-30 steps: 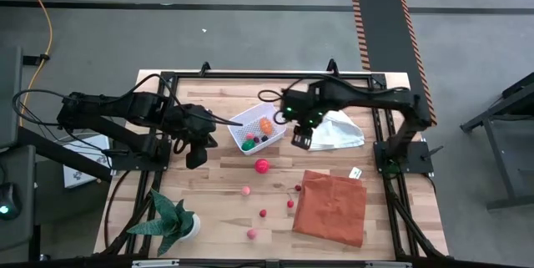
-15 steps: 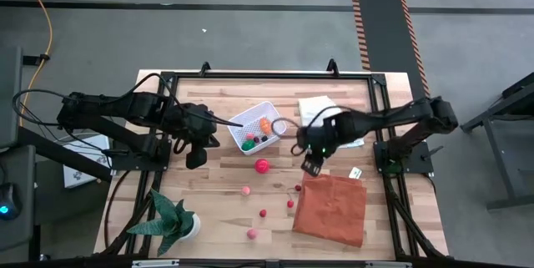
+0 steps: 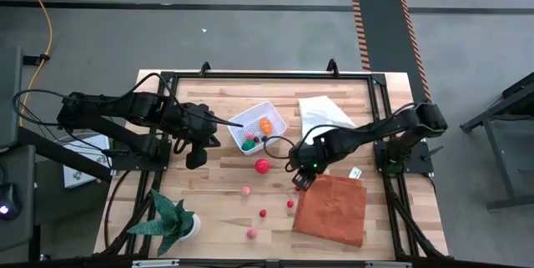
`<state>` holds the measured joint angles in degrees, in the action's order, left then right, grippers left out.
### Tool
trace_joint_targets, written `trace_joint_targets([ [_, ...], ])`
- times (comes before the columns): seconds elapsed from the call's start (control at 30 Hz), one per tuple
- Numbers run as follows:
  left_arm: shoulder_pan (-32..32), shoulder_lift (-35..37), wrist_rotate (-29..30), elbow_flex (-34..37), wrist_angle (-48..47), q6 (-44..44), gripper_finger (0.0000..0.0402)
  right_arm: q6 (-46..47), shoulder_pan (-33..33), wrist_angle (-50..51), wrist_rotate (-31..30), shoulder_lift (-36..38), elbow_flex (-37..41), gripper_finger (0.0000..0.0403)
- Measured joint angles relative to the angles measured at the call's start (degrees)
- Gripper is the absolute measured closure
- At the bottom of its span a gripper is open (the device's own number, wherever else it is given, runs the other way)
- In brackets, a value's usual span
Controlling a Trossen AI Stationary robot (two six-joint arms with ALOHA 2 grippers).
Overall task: Pick and placing Produce into tupperware
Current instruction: Put the top red cherry in the basket
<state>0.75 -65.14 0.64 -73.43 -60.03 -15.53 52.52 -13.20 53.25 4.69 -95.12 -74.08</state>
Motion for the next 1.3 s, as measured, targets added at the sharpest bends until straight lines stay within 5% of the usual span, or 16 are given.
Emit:
trace_joint_targets([
  [0.73,0.02,0.0,-2.64,0.0,-0.15,5.0,0.0399,11.5,-1.35,-5.27,-0.12,-1.76,-0.04,0.0252],
  [0.97,0.0,0.0,-2.64,0.0,-0.24,6.3,0.0399,3.6,-1.63,-5.53,-0.15,-1.73,-0.04,0.0252],
  [1.3,0.0,0.0,-2.6,0.0,0.04,5.89,0.0399,-20.77,-1.96,-6.0,0.7,-1.73,-0.04,0.0252],
])
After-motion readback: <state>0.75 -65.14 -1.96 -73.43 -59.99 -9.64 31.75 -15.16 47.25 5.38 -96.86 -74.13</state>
